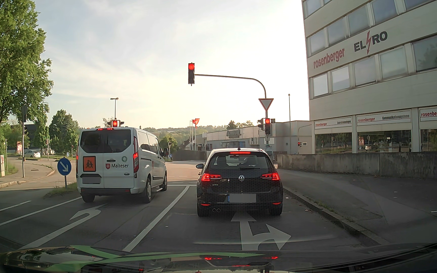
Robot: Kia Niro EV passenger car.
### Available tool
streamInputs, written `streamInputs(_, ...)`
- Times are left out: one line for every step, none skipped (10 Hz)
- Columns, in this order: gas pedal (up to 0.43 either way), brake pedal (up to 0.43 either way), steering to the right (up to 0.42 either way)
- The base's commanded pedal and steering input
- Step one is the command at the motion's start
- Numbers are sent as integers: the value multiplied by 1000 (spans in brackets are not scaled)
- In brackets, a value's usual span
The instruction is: Follow the waypoints while adhering to traffic rules and regulations
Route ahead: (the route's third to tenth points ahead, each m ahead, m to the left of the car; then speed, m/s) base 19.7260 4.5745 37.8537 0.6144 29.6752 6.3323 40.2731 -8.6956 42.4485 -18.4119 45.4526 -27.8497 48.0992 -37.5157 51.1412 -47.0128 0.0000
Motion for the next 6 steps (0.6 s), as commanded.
streamInputs(0, 543, -21)
streamInputs(0, 543, -21)
streamInputs(0, 549, -21)
streamInputs(0, 543, -21)
streamInputs(0, 543, -21)
streamInputs(0, 543, -21)
